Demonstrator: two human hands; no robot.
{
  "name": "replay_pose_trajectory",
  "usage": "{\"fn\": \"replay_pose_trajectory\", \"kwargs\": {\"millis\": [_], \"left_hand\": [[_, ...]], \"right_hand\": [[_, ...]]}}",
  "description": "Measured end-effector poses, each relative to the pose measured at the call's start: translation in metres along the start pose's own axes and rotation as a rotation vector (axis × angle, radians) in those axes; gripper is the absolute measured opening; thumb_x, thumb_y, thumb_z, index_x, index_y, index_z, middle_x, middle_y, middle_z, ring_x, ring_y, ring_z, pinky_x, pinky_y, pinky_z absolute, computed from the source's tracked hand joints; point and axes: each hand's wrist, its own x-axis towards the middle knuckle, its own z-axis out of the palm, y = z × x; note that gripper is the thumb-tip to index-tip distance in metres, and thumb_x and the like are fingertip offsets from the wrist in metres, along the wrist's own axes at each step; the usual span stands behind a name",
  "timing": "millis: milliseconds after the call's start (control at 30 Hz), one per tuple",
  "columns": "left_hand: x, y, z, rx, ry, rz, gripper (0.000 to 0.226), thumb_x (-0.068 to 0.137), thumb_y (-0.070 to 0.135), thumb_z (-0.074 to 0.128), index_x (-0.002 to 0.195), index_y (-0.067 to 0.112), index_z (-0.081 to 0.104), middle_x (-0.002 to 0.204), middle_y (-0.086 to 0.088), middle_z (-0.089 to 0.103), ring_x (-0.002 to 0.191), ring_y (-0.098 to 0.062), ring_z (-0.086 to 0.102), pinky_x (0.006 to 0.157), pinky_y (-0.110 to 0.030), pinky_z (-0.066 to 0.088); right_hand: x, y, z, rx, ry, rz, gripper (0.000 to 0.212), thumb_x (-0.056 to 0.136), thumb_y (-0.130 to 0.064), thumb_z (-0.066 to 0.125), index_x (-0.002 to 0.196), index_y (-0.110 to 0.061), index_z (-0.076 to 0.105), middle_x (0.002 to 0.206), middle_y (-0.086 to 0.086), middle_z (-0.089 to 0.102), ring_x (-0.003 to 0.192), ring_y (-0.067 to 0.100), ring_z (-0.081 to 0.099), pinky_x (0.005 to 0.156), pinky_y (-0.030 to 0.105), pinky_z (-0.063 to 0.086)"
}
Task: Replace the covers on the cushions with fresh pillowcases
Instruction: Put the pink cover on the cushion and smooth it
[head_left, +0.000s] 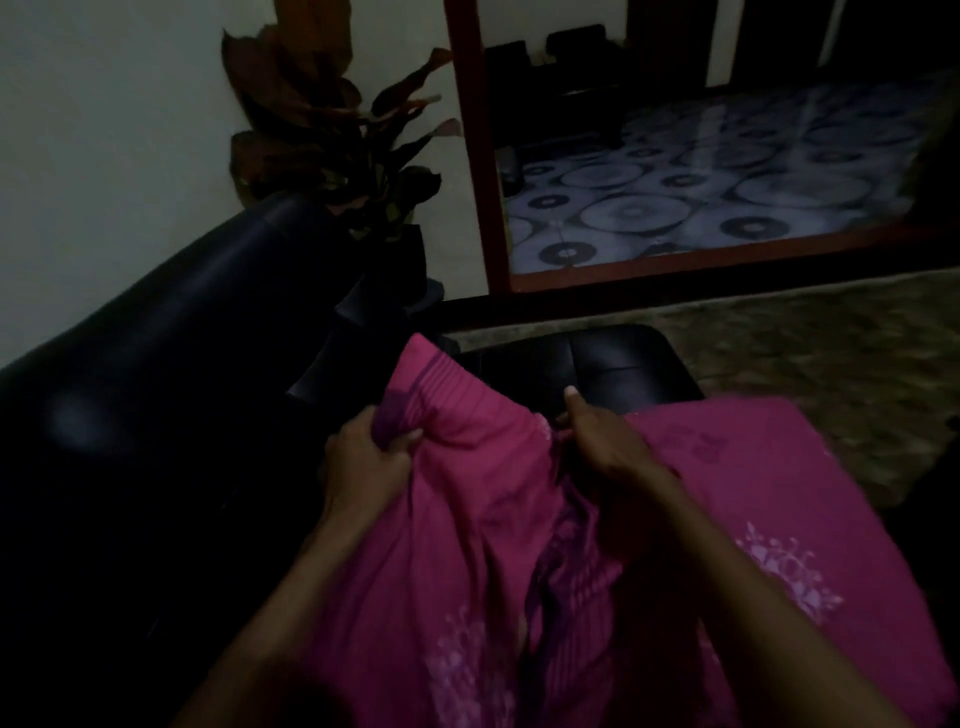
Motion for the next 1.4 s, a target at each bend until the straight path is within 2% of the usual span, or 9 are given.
{"fn": "replay_pose_trajectory", "kwargs": {"millis": [167, 367, 567, 667, 900, 1067, 1200, 1267, 1400], "left_hand": [[0.117, 0.063, 0.019, 0.126, -0.052, 0.134, 0.03, 0.087, 0.042, 0.07, 0.112, 0.025, 0.07, 0.11, -0.009, 0.072, 0.106, -0.032, 0.066, 0.079, -0.033, 0.045], [0.173, 0.064, 0.089, 0.237, -0.4, 0.083, 0.079, 0.085, 0.042, 0.073, 0.148, 0.012, 0.036, 0.143, -0.016, 0.046, 0.129, -0.036, 0.05, 0.105, -0.047, 0.045], [0.079, 0.053, 0.11, -0.071, -0.216, 0.372, 0.029, 0.081, 0.047, 0.076, 0.089, 0.02, 0.071, 0.087, 0.009, 0.06, 0.081, -0.007, 0.055, 0.074, -0.024, 0.043], [0.051, 0.04, 0.129, 0.064, -0.21, 0.423, 0.037, 0.079, 0.062, 0.068, 0.089, 0.028, 0.077, 0.091, 0.011, 0.073, 0.086, -0.01, 0.064, 0.075, -0.029, 0.05], [0.011, 0.084, 0.14, -0.107, -0.325, 0.473, 0.008, 0.09, 0.021, 0.069, 0.083, 0.02, 0.074, 0.09, 0.005, 0.073, 0.08, -0.012, 0.064, 0.07, -0.029, 0.048], [-0.007, 0.058, 0.147, -0.077, -0.232, 0.512, 0.012, 0.086, 0.033, 0.065, 0.091, 0.022, 0.065, 0.094, 0.004, 0.062, 0.088, -0.015, 0.058, 0.076, -0.026, 0.041], [-0.026, 0.036, 0.157, 0.15, -0.166, 0.358, 0.056, 0.084, 0.064, 0.042, 0.123, 0.027, 0.058, 0.124, 0.004, 0.055, 0.119, -0.02, 0.049, 0.111, -0.047, 0.034], [-0.031, 0.029, 0.172, 0.054, -0.142, 0.344, 0.052, 0.089, 0.06, 0.045, 0.127, 0.026, 0.056, 0.127, 0.004, 0.053, 0.124, -0.02, 0.047, 0.12, -0.051, 0.022], [-0.007, 0.028, 0.203, -0.113, -0.117, 0.377, 0.026, 0.089, 0.036, 0.067, 0.111, 0.022, 0.062, 0.118, 0.005, 0.055, 0.116, -0.018, 0.05, 0.122, -0.053, 0.014]], "right_hand": [[0.004, -0.011, -0.043, -0.084, 0.094, 0.035, 0.06, 0.109, -0.049, 0.017, 0.144, -0.015, 0.052, 0.151, 0.018, 0.048, 0.138, 0.034, 0.045, 0.107, 0.035, 0.033], [0.013, 0.022, -0.039, -0.214, 0.21, -0.042, 0.043, 0.1, -0.057, 0.046, 0.124, -0.022, 0.053, 0.122, 0.013, 0.067, 0.113, 0.03, 0.063, 0.087, 0.037, 0.046], [0.033, 0.02, -0.034, -0.371, 0.229, -0.086, 0.039, 0.098, -0.041, 0.058, 0.134, -0.026, 0.055, 0.128, 0.006, 0.066, 0.112, 0.027, 0.064, 0.089, 0.035, 0.047], [0.046, 0.02, -0.037, -0.425, 0.211, -0.045, 0.03, 0.094, -0.04, 0.063, 0.121, -0.025, 0.06, 0.121, 0.006, 0.069, 0.107, 0.027, 0.066, 0.087, 0.036, 0.05], [0.046, 0.022, -0.033, -0.547, 0.224, -0.013, 0.017, 0.09, -0.034, 0.06, 0.103, -0.023, 0.061, 0.107, 0.006, 0.069, 0.094, 0.028, 0.065, 0.074, 0.036, 0.049], [0.05, 0.011, -0.054, -0.47, 0.148, -0.002, 0.035, 0.09, -0.041, 0.067, 0.115, -0.017, 0.067, 0.117, 0.011, 0.07, 0.105, 0.029, 0.065, 0.078, 0.028, 0.043], [0.047, 0.019, -0.092, -0.809, 0.155, 0.217, 0.11, 0.067, -0.099, 0.037, 0.15, -0.027, 0.041, 0.155, 0.014, 0.043, 0.14, 0.034, 0.043, 0.117, 0.058, 0.018], [0.041, 0.036, -0.099, -0.761, 0.114, 0.314, 0.131, 0.055, -0.107, 0.018, 0.15, -0.02, 0.042, 0.153, 0.018, 0.045, 0.137, 0.037, 0.047, 0.118, 0.057, 0.025], [0.022, 0.035, -0.087, -0.791, 0.244, 0.258, 0.084, 0.09, -0.078, 0.029, 0.126, -0.01, 0.064, 0.133, 0.02, 0.062, 0.12, 0.037, 0.06, 0.099, 0.042, 0.048]]}}
